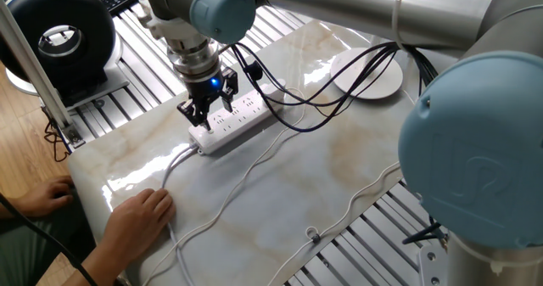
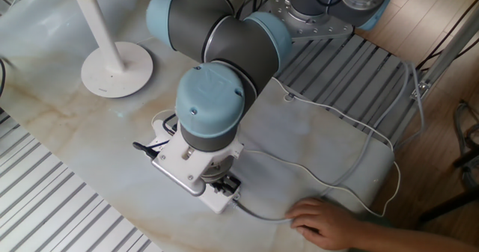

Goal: Plug in the power cord of the desk lamp, turn on the socket, and light up the desk lamp

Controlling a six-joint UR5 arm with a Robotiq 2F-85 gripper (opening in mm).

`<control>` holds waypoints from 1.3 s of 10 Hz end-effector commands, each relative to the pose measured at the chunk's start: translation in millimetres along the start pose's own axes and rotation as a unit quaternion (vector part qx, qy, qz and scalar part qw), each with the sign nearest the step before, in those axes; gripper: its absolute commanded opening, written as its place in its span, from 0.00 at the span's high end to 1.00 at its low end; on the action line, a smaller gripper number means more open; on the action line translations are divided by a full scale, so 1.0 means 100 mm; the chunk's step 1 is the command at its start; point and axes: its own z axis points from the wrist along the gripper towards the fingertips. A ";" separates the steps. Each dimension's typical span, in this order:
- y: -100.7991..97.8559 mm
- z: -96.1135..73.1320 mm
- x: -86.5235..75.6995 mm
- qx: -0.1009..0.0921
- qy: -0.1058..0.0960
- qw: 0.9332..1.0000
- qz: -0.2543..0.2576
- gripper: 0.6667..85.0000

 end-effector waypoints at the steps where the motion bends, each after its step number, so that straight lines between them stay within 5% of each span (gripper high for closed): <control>1: -0.04 0.03 0.02 -0.003 0.001 1.000 -0.003 0.30; 10: -0.09 0.29 -0.07 0.006 -0.011 1.000 -0.011 0.30; 13: -0.06 0.21 0.01 0.002 0.002 1.000 -0.014 0.28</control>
